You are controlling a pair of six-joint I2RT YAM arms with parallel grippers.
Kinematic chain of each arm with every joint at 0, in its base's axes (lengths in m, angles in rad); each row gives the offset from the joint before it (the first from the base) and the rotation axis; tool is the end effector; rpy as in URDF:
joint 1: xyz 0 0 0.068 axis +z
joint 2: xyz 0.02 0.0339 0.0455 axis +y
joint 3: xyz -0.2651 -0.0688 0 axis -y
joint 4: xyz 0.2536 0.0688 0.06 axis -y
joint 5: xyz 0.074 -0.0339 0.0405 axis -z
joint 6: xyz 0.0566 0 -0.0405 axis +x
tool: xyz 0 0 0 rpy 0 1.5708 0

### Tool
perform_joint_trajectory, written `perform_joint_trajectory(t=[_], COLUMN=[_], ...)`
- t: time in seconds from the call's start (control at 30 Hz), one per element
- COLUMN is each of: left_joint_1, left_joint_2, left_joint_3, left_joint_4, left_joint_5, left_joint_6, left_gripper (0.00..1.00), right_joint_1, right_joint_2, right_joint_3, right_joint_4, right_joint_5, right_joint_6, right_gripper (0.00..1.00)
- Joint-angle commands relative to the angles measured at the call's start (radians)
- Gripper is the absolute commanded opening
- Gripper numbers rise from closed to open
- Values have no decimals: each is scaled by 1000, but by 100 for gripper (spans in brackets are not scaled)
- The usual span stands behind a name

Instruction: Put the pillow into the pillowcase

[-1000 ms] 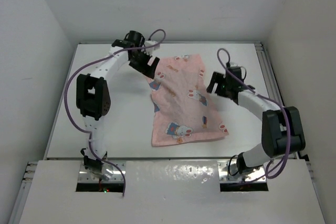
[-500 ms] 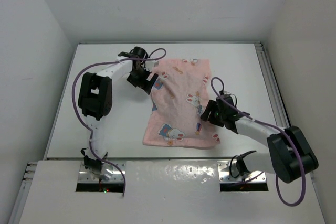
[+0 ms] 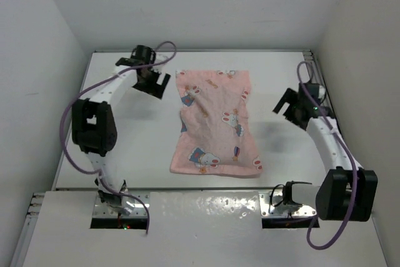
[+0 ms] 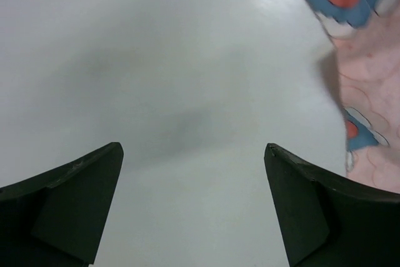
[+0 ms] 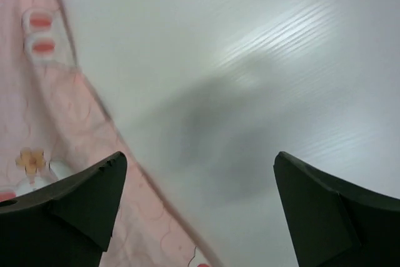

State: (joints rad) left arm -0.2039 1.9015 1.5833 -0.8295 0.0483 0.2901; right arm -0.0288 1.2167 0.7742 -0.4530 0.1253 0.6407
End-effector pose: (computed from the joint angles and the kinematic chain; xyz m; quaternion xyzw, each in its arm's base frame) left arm 0.4101 -0.0876 0.2229 0.2439 0.9465 -0.0145 0.2107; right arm 0.2640 -0.0147 0.2062 0.3290 0.8826 0.0433 0.3331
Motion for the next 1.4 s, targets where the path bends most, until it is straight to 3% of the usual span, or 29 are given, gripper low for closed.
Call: perform_joint_trajectory(t=[0.0, 0.2, 0.4, 0.67, 1.37], left_joint_1=[105, 196, 238, 236, 236], left_joint_2=[-137, -265, -306, -317, -318], left_joint_3=[-25, -98, -138, -151, -160], left_joint_4=[105, 204, 234, 239, 245], left_joint_5=[-141, -227, -231, -189, -186], left_joint_6=[-71, -130, -177, -193, -197], left_gripper=[95, 100, 100, 100, 100], right_joint_1=[-114, -169, -175, -184, -184], right_joint_2=[-17, -45, -175, -256, -292], right_joint_3=[176, 284, 183, 131, 90], right_joint_4=[-259, -388, -357, -362, -349], right_joint_5=[126, 255, 251, 247, 149], right_joint_6=[-87, -82, -72, -92, -136], right_gripper=[99, 99, 99, 99, 99])
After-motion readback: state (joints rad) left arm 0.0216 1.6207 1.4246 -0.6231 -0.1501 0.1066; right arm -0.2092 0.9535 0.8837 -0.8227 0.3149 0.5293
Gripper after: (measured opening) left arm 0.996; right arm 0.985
